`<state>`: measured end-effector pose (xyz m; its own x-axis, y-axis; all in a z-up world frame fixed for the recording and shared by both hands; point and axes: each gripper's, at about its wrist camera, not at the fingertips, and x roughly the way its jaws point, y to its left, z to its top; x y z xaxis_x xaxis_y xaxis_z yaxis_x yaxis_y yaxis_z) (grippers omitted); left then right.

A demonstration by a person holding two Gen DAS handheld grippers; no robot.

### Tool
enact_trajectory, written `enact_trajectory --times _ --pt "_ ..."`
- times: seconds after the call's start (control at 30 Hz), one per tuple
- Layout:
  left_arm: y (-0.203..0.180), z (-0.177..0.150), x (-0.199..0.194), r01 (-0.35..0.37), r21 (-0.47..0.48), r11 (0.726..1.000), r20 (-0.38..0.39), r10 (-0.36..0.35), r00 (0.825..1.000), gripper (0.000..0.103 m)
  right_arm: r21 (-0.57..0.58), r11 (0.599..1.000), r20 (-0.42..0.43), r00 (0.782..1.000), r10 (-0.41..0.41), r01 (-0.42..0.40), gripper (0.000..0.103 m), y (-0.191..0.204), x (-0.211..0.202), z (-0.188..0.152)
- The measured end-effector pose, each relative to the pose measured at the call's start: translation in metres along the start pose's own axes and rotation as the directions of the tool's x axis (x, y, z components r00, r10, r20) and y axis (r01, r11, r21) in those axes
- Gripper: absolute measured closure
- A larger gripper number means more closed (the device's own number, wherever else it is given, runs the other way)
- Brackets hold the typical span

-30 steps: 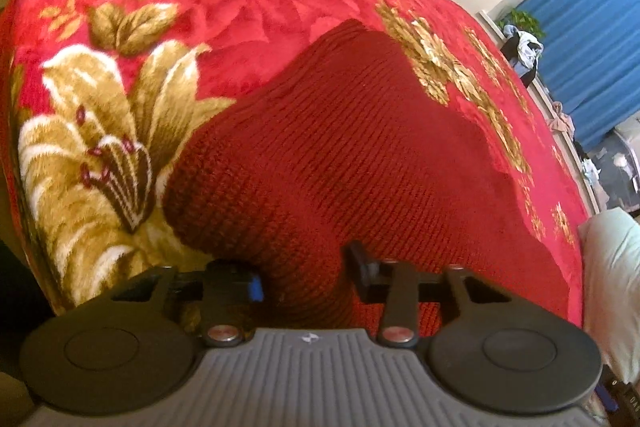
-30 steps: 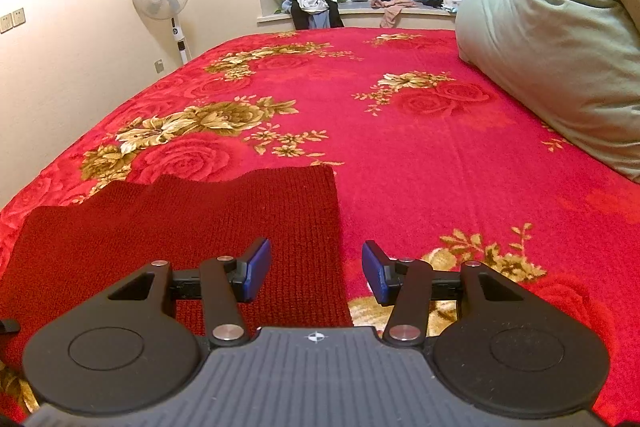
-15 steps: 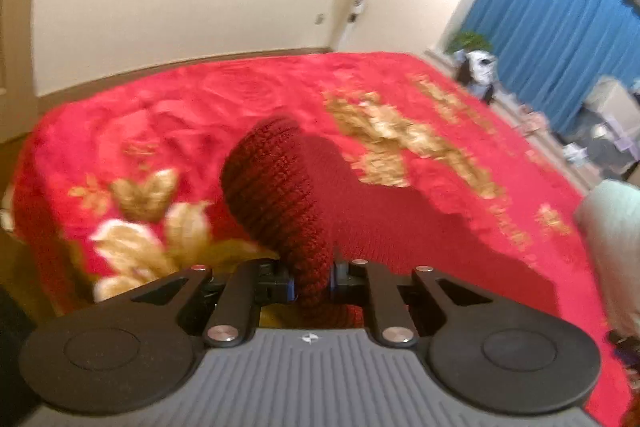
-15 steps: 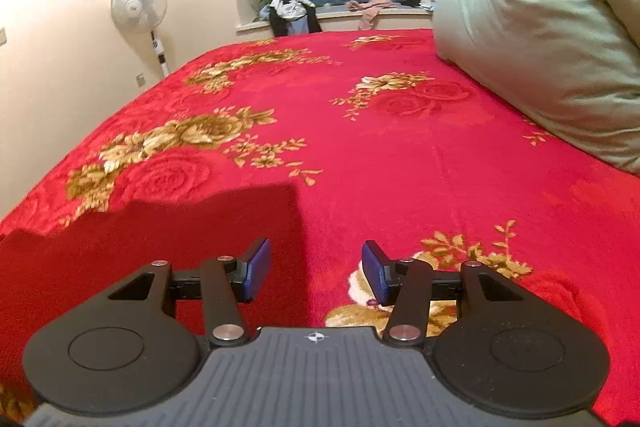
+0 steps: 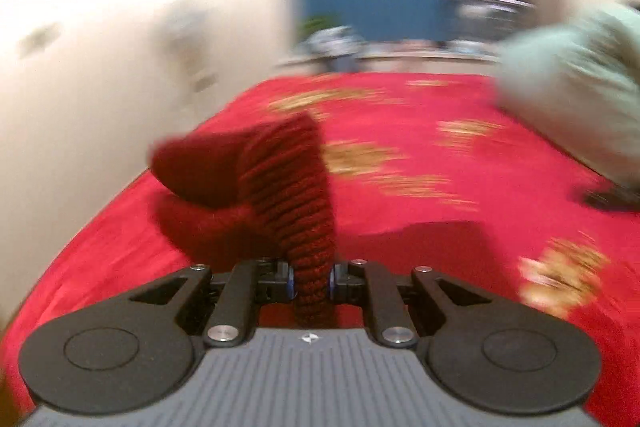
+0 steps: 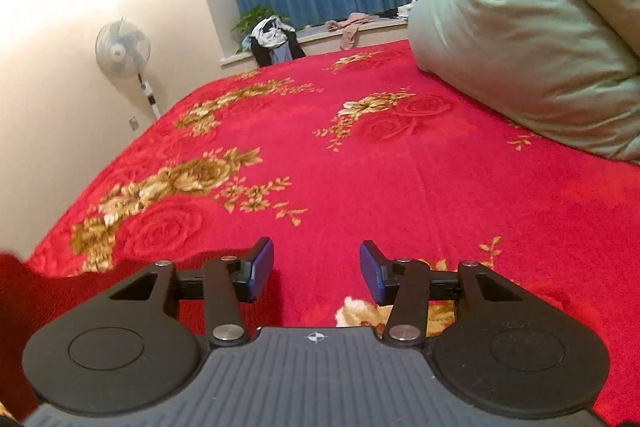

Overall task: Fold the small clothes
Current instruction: 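Fold the hem up toward the collar with the left tool and release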

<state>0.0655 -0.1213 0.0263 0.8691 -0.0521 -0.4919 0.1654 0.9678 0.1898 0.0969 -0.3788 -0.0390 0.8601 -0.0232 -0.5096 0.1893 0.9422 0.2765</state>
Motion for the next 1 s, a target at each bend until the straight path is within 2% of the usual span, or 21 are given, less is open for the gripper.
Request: enact_trajectory --times 0.03,0.1,0.17,0.2,0.23,0.3,0.33,0.4,0.43,0.47,0.53,0.6,0.63,0.67,0.7,0.77,0.83,0.87,0.9,0.97,1.0 --pt "-0.028 -0.005 0.004 0.055 0.061 0.997 0.007 -0.055 0.998 0.088 0.012 1.000 0.003 1.000 0.007 -0.008 0.053 -0.002 0.000 0.002" --pt "-0.082 -0.025 0.018 0.190 0.155 0.969 -0.049 -0.185 0.982 0.088 0.023 0.999 0.011 1.000 0.026 -0.026 0.053 -0.004 0.000 0.003" --pt "-0.122 -0.049 0.035 0.341 0.203 0.918 -0.161 -0.312 0.936 0.078 0.034 0.998 0.011 0.999 0.053 -0.053 0.053 -0.005 0.001 0.005" --pt "-0.136 -0.060 0.042 0.420 0.223 0.880 -0.223 -0.373 0.901 0.075 0.041 0.997 0.004 0.997 0.073 -0.073 0.052 -0.006 0.002 0.005" --pt "-0.144 -0.070 0.045 0.479 0.243 0.843 -0.273 -0.415 0.868 0.069 0.053 0.994 -0.015 0.995 0.099 -0.099 0.051 -0.006 0.005 0.004" --pt "-0.141 -0.074 0.036 0.506 0.274 0.818 -0.261 -0.444 0.857 0.048 0.078 0.987 -0.073 0.986 0.149 -0.144 0.048 -0.006 0.015 0.001" --pt "-0.132 -0.072 0.031 0.523 0.257 0.813 -0.245 -0.469 0.849 0.030 0.095 0.982 -0.111 0.979 0.172 -0.162 0.047 -0.006 0.021 -0.003" --pt "-0.101 -0.062 0.021 0.552 0.164 0.818 -0.195 -0.522 0.831 0.026 0.130 0.972 -0.203 0.955 0.219 -0.195 0.047 -0.005 0.037 -0.011" --pt "-0.082 -0.057 0.018 0.556 0.119 0.822 -0.175 -0.534 0.827 0.026 0.134 0.970 -0.238 0.944 0.229 -0.202 0.047 -0.003 0.043 -0.015" --pt "-0.063 -0.052 0.017 0.545 0.078 0.834 -0.151 -0.531 0.834 0.026 0.127 0.971 -0.276 0.933 0.231 -0.203 0.047 0.001 0.049 -0.020" --pt "-0.038 -0.044 0.015 0.486 0.023 0.874 -0.116 -0.480 0.869 0.028 0.105 0.971 -0.329 0.914 0.236 -0.213 0.047 0.009 0.058 -0.028" --pt "-0.012 -0.046 0.022 0.390 -0.033 0.920 -0.104 -0.392 0.914 0.038 0.087 0.964 -0.369 0.891 0.265 -0.251 0.048 0.020 0.061 -0.037" --pt "0.000 -0.046 0.026 0.350 -0.066 0.934 -0.119 -0.356 0.927 0.048 0.065 0.963 -0.388 0.882 0.267 -0.263 0.049 0.026 0.061 -0.040" --pt "0.007 -0.052 0.038 0.313 -0.101 0.944 -0.167 -0.326 0.931 0.059 0.018 0.965 -0.413 0.877 0.246 -0.262 0.050 0.032 0.062 -0.045" --pt "0.011 -0.059 0.051 0.293 -0.119 0.949 -0.230 -0.314 0.921 0.061 -0.019 0.967 -0.429 0.875 0.223 -0.256 0.050 0.036 0.062 -0.048" --pt "-0.004 -0.077 0.069 0.321 -0.050 0.946 -0.354 -0.318 0.880 0.055 -0.043 0.967 -0.458 0.865 0.205 -0.252 0.049 0.038 0.062 -0.053" --pt "-0.023 -0.080 0.065 0.345 0.121 0.931 -0.365 -0.282 0.887 0.051 -0.050 0.966 -0.480 0.854 0.198 -0.252 0.049 0.038 0.060 -0.056" --pt "-0.024 -0.074 0.062 0.360 0.158 0.920 -0.369 -0.283 0.885 0.048 -0.073 0.966 -0.479 0.858 0.186 -0.250 0.049 0.041 0.058 -0.057" --pt "-0.019 -0.067 0.060 0.384 0.146 0.912 -0.381 -0.306 0.872 0.047 -0.089 0.964 -0.471 0.863 0.181 -0.251 0.049 0.042 0.054 -0.056" --pt "0.003 -0.046 0.062 0.437 0.039 0.899 -0.368 -0.393 0.843 0.030 -0.087 0.962 -0.444 0.875 0.195 -0.259 0.045 0.040 0.049 -0.052" --pt "0.016 -0.038 0.063 0.440 -0.004 0.898 -0.339 -0.415 0.844 0.024 -0.067 0.964 -0.424 0.882 0.205 -0.256 0.042 0.037 0.048 -0.048"
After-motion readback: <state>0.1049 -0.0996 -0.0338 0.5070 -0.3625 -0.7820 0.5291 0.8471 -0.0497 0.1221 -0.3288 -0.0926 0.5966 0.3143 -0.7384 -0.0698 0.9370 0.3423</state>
